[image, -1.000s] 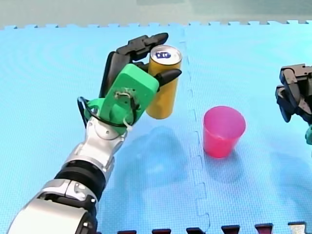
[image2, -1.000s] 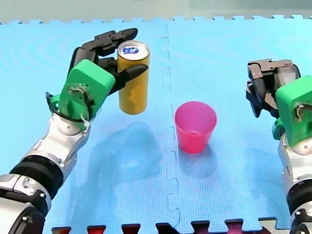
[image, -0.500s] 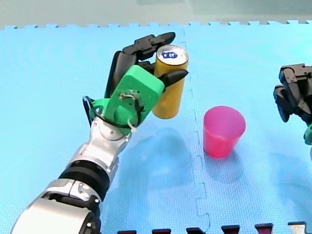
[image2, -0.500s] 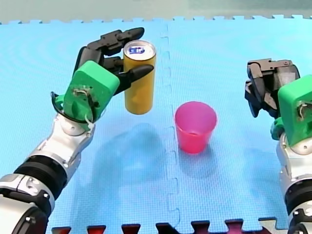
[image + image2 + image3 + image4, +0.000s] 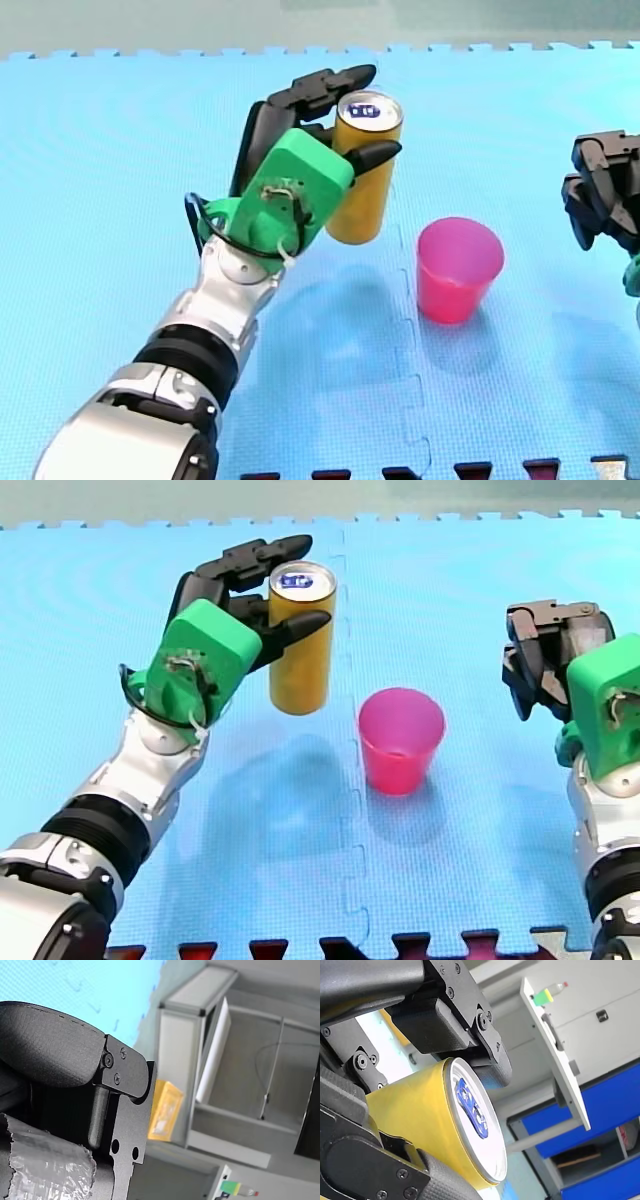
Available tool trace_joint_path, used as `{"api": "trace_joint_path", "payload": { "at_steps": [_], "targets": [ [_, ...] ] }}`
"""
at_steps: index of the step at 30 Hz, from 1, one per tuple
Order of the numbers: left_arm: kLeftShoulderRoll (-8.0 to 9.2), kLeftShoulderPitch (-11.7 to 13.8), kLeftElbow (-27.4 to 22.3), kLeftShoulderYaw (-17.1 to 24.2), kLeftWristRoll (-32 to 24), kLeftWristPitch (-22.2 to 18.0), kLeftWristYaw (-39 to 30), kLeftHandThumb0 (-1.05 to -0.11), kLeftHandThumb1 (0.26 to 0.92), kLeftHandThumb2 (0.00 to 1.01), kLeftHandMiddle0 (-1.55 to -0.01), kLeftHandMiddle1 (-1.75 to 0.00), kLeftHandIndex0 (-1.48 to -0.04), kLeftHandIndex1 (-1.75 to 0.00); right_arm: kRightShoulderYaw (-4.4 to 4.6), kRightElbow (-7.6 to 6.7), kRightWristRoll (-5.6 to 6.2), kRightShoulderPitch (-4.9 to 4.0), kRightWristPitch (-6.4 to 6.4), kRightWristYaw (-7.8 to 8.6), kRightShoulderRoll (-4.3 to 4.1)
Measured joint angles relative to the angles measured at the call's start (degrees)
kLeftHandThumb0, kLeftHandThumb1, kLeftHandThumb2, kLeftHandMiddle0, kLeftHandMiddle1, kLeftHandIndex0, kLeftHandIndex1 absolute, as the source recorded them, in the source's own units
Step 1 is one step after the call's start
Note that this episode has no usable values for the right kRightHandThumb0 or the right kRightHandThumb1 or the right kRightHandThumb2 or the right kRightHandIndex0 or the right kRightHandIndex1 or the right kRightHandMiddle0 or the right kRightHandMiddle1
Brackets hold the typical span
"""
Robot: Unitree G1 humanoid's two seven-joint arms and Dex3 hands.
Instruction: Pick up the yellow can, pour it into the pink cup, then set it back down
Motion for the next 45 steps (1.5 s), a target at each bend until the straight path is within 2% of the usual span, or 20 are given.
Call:
{"api": "trace_joint_path", "payload": {
  "at_steps": [8,30,33,41,45],
  "targets": [
    [-0.83,-0.1,-0.1,0.2,-0.4,0.7,-0.4,-0.415,0.830,0.00,-1.29,0.00,-1.19,0.00,-0.69,0.36,1.11,-0.09,-0.78,1.13,0.24],
    [-1.55,-0.5,-0.2,-0.2,0.1,1.0,-1.5,-0.425,0.839,0.00,-1.27,0.00,-1.19,0.00,-1.13,0.84,1.35,-0.12,-1.61,1.41,0.30],
    [-0.82,-0.5,-0.2,-2.1,3.2,1.8,1.4,-0.425,0.840,0.00,-1.27,0.00,-1.19,0.00,-1.20,0.89,1.36,-0.13,-1.62,1.41,0.29],
    [1.89,-0.6,0.8,-9.8,15.0,2.4,14.5,-0.416,0.831,0.00,-1.28,-0.01,-1.18,0.00,-1.18,0.92,1.21,-0.13,-1.61,1.26,0.30],
    [2.91,-0.9,1.9,-13.1,19.2,2.5,20.0,-0.411,0.824,0.00,-1.30,-0.01,-1.18,0.00,-1.03,0.89,0.76,-0.13,-1.62,0.23,0.22]
  ]
}}
